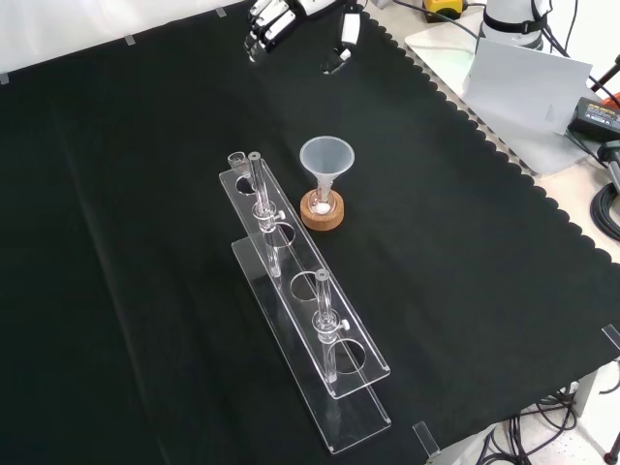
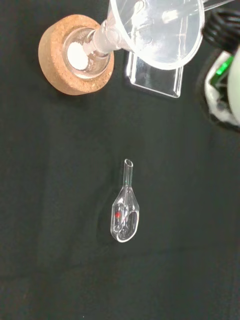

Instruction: Remove the funnel from the round-bottom flask.

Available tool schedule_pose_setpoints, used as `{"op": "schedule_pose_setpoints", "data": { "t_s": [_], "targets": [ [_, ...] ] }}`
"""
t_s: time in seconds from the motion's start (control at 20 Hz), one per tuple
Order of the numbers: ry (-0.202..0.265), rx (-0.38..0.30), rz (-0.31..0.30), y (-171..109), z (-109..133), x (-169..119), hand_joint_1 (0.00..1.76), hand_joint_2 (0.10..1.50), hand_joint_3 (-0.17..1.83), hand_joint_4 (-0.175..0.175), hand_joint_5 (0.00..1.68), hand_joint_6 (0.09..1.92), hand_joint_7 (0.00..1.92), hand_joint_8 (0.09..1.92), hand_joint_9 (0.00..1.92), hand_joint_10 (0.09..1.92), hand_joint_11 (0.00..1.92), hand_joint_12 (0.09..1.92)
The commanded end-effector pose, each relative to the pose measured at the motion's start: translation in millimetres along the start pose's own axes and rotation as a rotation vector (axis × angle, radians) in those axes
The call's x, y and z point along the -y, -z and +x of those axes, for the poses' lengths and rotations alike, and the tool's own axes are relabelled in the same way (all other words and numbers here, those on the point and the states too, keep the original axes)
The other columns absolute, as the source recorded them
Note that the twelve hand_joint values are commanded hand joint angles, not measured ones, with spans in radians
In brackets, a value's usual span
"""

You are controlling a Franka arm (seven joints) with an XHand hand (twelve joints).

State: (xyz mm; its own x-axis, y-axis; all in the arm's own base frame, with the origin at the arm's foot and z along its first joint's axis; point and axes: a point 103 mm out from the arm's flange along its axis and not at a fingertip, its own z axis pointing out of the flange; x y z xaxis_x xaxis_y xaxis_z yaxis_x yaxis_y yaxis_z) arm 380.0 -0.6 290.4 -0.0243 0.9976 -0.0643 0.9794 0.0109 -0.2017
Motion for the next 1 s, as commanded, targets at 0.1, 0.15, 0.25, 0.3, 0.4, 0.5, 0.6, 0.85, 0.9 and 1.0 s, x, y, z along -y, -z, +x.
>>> {"op": "schedule_pose_setpoints", "data": {
  "t_s": [0.1,0.15,0.25,0.3,0.4,0.5,0.6,0.85,0.9,1.0],
  "targets": [
    [0.005,0.005,0.008,0.4,2.2,-1.8,0.85,0.61,0.61,-0.028,0.31,0.09,0.10,0.67,0.37,0.68,0.25,1.38],
    [0.004,0.008,0.008,0.7,3.1,-2.5,0.85,0.61,0.61,-0.028,0.31,0.09,0.10,0.67,0.37,0.68,0.25,1.38],
    [0.006,0.009,0.011,0.4,6.3,-3.5,0.85,0.61,0.61,-0.028,0.31,0.09,0.10,0.67,0.37,0.67,0.25,1.38],
    [0.006,0.010,0.011,0.5,7.4,-3.7,0.85,0.61,0.61,-0.028,0.31,0.09,0.10,0.67,0.37,0.67,0.25,1.38],
    [0.007,0.007,0.010,0.6,8.8,-3.3,0.85,0.61,0.61,-0.028,0.31,0.09,0.10,0.67,0.37,0.67,0.25,1.38],
    [0.011,0.007,0.011,0.9,10.1,-2.2,0.85,0.61,0.61,-0.028,0.31,0.09,0.10,0.67,0.38,0.67,0.25,1.38],
    [0.015,0.004,0.019,1.6,11.6,-0.9,0.85,0.61,0.61,-0.028,0.31,0.09,0.10,0.67,0.38,0.67,0.25,1.38],
    [0.033,0.021,0.050,5.1,21.6,5.3,0.84,0.61,0.61,-0.028,0.30,0.09,0.10,0.67,0.38,0.67,0.25,1.38],
    [0.037,0.021,0.050,5.9,24.8,7.1,0.83,0.61,0.61,-0.028,0.30,0.09,0.10,0.67,0.38,0.67,0.25,1.38],
    [0.050,0.022,0.055,6.9,33.5,10.8,0.82,0.61,0.60,-0.029,0.30,0.09,0.10,0.67,0.38,0.67,0.25,1.38]
  ]
}}
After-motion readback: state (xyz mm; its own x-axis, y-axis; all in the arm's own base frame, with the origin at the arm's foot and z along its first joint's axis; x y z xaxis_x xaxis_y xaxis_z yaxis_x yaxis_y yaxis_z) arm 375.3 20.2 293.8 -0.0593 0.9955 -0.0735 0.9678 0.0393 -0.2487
